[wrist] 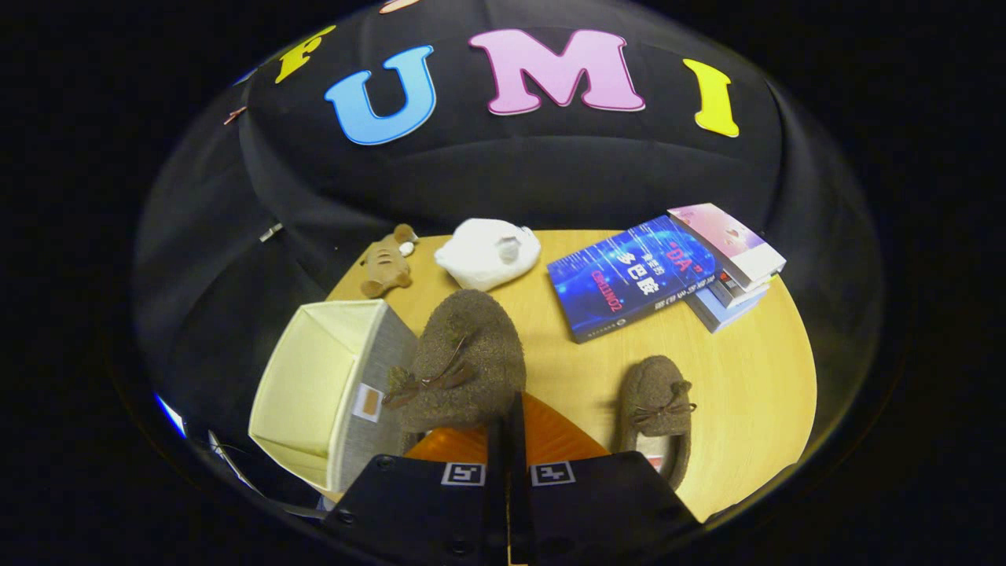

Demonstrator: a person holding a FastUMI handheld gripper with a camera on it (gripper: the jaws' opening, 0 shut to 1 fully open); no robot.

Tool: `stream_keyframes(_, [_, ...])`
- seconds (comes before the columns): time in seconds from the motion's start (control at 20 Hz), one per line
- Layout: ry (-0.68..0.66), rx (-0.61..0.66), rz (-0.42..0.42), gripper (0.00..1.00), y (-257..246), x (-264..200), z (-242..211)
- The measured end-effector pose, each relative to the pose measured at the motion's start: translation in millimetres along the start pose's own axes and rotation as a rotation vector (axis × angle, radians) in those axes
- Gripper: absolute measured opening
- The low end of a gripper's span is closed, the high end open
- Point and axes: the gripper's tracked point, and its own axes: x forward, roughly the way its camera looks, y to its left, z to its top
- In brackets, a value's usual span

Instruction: Open the storage box then place both shoes into the box .Put the left shoe in first, then the right shoe, with the right side of both shoes facing outward in a uniform manner.

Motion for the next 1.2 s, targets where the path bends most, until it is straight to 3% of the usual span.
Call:
stream_keyframes(0.25, [-0.027, 0.02, 0.064, 0.06, 86, -2, 27])
stream_keyframes(0.55, [0.026, 0.034, 0.049, 0.06, 161, 33, 0])
stream_keyframes(1.0, [0.112, 0.066, -0.04, 0.06, 206, 96, -65])
stream_keyframes(1.2, [0.161, 0.09, 0.01, 0.08, 226, 109, -85])
